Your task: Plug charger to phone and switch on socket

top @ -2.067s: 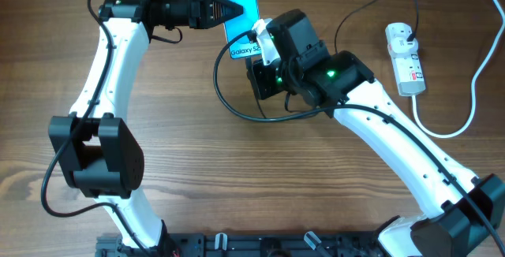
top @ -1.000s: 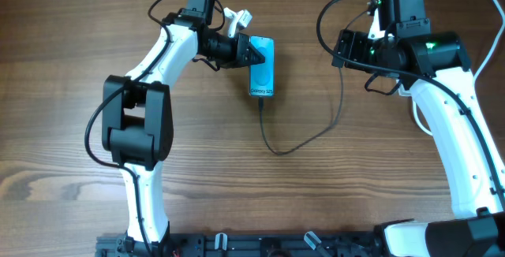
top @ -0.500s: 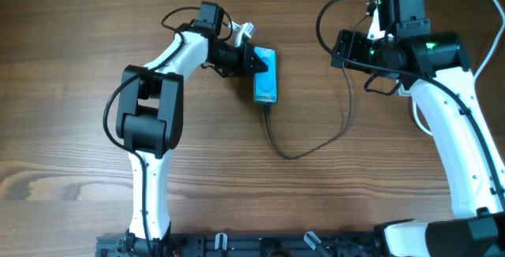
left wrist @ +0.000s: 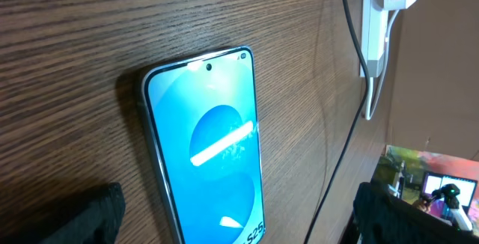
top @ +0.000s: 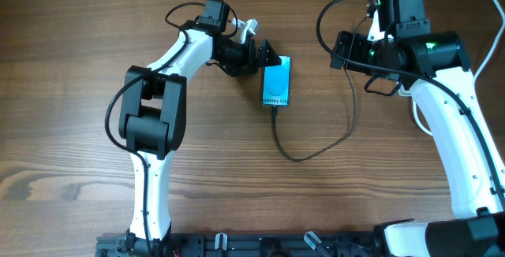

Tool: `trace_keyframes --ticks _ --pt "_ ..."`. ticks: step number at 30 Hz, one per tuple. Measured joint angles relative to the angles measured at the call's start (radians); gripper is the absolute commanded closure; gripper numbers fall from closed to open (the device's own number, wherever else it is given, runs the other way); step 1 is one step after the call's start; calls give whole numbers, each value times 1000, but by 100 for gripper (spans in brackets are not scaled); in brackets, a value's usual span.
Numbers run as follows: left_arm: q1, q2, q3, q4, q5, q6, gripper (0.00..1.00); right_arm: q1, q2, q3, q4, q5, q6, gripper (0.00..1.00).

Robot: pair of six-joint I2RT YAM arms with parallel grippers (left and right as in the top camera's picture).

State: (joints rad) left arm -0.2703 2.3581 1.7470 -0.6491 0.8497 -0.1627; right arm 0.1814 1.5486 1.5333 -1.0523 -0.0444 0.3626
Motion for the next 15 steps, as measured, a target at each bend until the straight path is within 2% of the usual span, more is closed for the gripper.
trace_keyframes --ticks 3,6,8,12,15 --pt "7 -12 3 -34 -43 1 0 -9 0 0 -3 -1 0 1" --pt "37 -69 -6 -96 -257 4 0 -85 9 32 -26 -28 -16 1" --pt "60 -126 -29 -114 -402 4 0 -171 51 145 -92 -45 -34 1" --pt "79 -331 -41 -109 -608 4 0 -320 180 402 -108 15 -56 1" --pt "76 -517 -30 -112 -718 4 0 -415 286 443 -58 129 -43 1"
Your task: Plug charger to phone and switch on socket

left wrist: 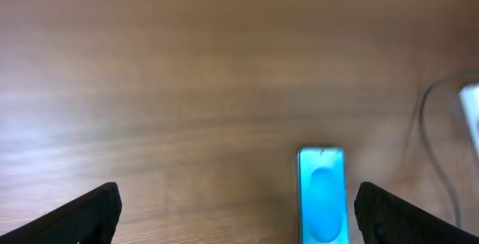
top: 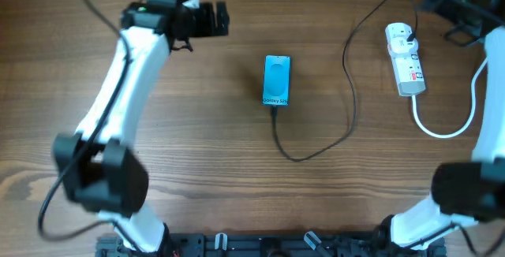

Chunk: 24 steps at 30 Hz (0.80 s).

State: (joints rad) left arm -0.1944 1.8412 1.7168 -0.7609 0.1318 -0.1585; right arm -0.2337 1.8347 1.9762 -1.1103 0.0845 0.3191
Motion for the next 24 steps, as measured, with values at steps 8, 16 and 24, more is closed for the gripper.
trace_keyframes --ticks 8,16,24 --pt "-1 -31 2 -74 -83 0 0 -114 386 -5 18 30 -38 0" --pt "-1 -31 2 -74 -83 0 0 -143 457 -20 85 -25 -95 0" --pt "-1 -31 2 -74 -83 0 0 -143 457 -76 127 -63 -124 0"
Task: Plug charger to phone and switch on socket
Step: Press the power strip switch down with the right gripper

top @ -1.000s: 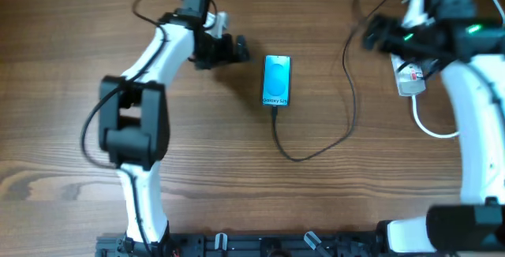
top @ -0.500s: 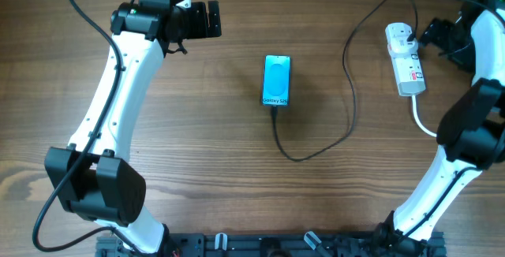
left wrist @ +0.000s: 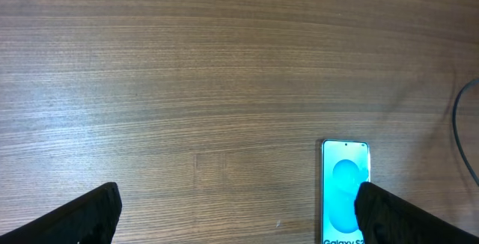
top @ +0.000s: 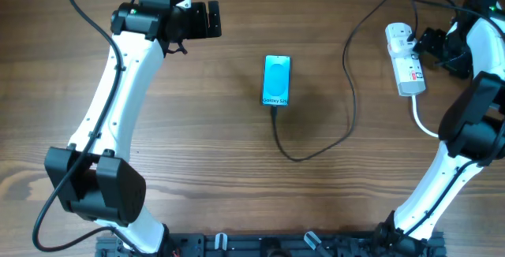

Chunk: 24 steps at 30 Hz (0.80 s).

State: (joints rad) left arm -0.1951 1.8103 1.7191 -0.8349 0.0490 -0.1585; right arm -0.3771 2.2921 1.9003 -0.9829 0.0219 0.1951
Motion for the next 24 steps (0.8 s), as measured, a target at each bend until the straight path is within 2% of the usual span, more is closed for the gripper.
trace_keyframes --ticks 24 --pt "0 0 0 0 0 0 0 -19 32 0 17 -29 -11 0"
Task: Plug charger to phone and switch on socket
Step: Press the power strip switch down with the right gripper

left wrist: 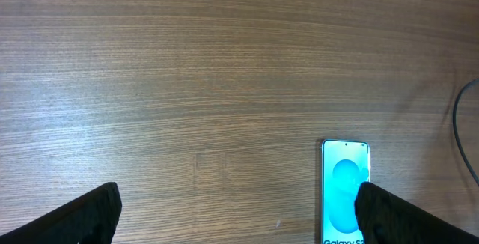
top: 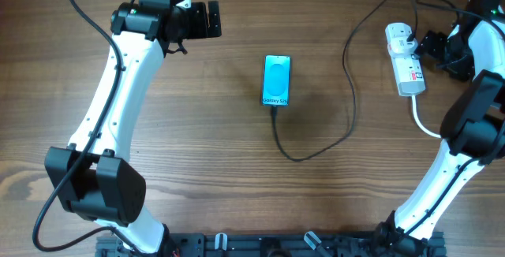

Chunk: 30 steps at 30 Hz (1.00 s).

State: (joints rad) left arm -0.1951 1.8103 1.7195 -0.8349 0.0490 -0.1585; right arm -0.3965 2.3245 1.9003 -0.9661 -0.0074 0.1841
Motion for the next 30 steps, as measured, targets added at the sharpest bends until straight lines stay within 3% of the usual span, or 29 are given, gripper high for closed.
trace_keyframes --ticks 30 --pt "0 0 0 0 0 0 0 -1 0 -6 11 -43 -22 0"
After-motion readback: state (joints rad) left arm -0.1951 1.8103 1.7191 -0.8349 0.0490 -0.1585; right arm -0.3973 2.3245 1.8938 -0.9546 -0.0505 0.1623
